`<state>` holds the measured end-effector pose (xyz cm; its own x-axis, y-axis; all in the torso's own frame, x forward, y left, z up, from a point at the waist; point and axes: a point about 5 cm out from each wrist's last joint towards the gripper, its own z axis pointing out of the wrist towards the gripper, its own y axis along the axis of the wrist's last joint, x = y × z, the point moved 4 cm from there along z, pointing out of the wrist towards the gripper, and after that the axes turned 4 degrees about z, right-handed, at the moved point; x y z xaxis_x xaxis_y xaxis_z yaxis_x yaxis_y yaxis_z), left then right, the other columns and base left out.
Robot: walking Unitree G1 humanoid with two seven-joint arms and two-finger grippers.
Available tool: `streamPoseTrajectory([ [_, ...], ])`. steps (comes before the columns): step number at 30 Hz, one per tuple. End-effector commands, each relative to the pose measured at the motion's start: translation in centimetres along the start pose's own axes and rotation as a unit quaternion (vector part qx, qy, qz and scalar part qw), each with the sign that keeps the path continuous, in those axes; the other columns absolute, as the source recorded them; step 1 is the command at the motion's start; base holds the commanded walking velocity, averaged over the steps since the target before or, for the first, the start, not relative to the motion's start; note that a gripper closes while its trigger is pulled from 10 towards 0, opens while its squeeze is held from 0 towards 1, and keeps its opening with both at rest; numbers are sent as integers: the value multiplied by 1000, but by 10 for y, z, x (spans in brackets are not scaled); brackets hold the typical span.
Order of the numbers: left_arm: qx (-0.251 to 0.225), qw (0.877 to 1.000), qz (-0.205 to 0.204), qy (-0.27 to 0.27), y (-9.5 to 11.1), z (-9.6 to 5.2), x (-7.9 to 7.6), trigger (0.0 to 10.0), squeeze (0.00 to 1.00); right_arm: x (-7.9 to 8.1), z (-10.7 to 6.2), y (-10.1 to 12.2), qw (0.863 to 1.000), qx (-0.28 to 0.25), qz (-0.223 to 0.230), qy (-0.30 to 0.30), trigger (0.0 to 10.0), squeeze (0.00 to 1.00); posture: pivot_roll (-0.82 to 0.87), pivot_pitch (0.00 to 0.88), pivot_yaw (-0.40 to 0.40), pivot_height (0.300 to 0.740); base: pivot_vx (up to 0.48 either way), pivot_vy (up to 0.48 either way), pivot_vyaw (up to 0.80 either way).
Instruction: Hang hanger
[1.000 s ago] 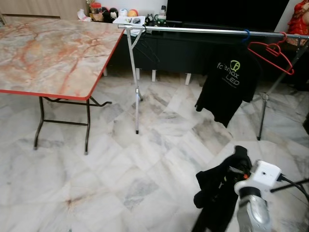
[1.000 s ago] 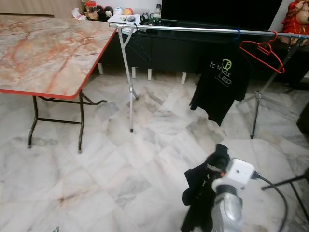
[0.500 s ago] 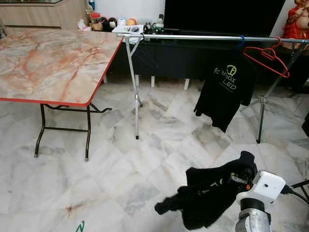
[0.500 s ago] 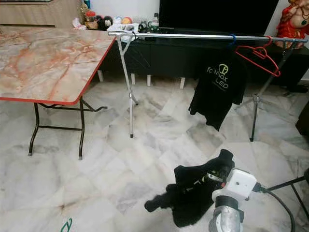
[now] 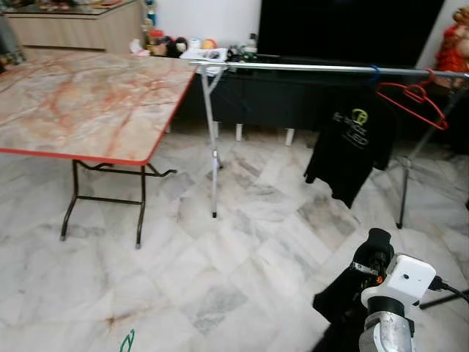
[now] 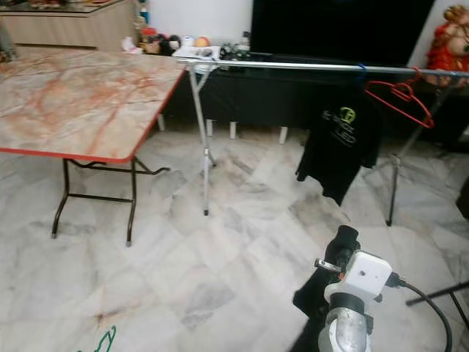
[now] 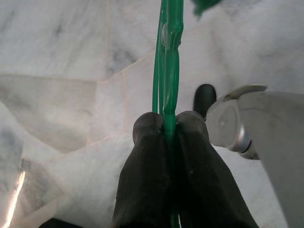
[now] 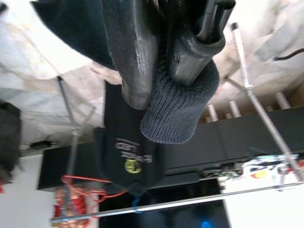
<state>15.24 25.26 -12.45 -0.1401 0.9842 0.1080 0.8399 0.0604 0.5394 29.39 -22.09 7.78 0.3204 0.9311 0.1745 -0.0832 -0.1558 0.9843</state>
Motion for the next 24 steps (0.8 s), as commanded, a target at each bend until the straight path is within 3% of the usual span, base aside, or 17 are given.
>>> streamPoseTrajectory([
  [1, 14, 1000, 1, 4, -6, -1, 4, 10000, 0, 12, 4, 14, 1000, -23, 0, 15, 10000, 0, -19, 64, -2, 740, 0, 405, 0],
  [24, 32, 999, 11, -7, -13, -1, 0, 10000, 0, 23, 10, 18, 999, -23, -14, 26, 10000, 0, -18, 120, -5, 740, 0, 404, 0],
])
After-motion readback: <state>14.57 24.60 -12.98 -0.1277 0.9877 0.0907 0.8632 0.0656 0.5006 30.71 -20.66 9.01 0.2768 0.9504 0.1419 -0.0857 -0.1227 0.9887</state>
